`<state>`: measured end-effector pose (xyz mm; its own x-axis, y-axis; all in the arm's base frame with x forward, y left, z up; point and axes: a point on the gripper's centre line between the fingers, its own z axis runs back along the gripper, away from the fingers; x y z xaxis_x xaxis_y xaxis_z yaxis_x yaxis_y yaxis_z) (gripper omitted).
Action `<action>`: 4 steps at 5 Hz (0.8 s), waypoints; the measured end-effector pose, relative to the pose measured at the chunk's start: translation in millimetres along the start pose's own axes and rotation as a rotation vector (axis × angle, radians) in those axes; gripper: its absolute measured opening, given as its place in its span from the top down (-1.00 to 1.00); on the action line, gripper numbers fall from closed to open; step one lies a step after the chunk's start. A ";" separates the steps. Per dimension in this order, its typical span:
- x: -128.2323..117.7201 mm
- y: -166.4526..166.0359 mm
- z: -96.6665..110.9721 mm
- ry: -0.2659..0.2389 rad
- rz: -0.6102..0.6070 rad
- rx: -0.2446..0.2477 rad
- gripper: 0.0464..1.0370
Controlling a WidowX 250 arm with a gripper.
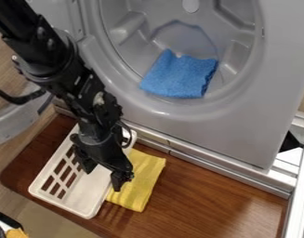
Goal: Move the white plastic basket to the right
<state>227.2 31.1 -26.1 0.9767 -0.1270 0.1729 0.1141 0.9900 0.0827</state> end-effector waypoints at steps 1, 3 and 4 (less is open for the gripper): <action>1.6 -6.1 0.3 -0.001 -0.001 -0.007 -0.21; 1.0 -10.4 -1.6 0.007 0.003 -0.020 0.78; 1.7 -14.1 -0.7 0.021 -0.001 -0.022 0.88</action>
<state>227.3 16.9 -27.6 0.9802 -0.1266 0.1522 0.1185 0.9911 0.0612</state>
